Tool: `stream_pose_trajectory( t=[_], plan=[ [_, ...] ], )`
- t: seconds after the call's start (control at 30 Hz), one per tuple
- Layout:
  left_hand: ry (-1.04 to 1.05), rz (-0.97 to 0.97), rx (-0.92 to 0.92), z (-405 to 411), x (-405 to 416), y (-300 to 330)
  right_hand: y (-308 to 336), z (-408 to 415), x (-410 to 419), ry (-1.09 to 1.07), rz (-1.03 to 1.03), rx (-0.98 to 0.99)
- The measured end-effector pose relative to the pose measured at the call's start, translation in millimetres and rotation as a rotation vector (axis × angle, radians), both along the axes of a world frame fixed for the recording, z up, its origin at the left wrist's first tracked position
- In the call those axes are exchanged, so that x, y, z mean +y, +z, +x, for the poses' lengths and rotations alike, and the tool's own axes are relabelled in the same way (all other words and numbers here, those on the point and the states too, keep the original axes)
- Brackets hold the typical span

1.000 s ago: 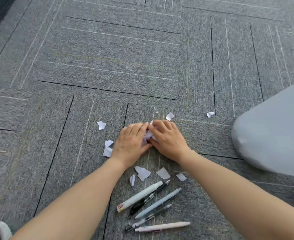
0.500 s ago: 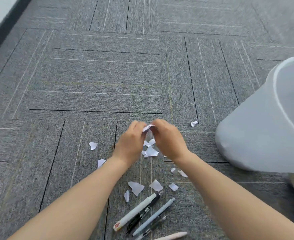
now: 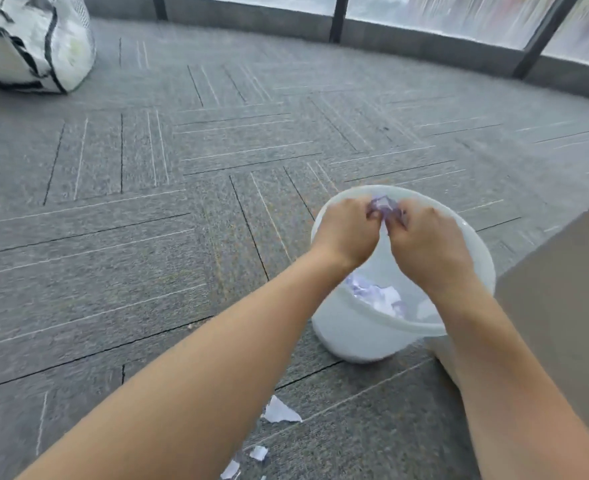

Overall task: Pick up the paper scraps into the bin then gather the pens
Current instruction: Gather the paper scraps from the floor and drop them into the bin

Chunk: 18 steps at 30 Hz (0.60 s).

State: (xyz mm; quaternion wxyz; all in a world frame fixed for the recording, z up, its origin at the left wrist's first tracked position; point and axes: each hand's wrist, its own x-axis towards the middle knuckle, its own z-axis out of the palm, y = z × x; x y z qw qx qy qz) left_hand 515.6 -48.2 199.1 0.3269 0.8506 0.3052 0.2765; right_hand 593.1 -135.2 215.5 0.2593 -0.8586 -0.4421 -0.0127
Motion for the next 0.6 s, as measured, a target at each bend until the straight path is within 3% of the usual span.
stream_pose_trajectory(
  t=[0.13, 0.2, 0.33, 0.47, 0.6],
  plan=[
    [-0.125, -0.091, 0.320, 25, -13, -6, -20, 25, -19, -0.115, -0.238, 0.118],
    [-0.115, -0.124, 0.371, 25, -13, -10, -24, 29, -24, -0.126, -0.344, 0.185],
    [-0.070, -0.226, 0.253, 15, -7, -16, -22, 25, -29, -0.124, -0.302, 0.193],
    [0.032, -0.090, -0.039, -16, -1, -13, -17, 5, -19, -0.097, -0.076, 0.082],
    [0.177, -0.012, -0.281, -72, 8, -26, -5, -40, 2, 0.065, 0.179, -0.034]
  ],
)
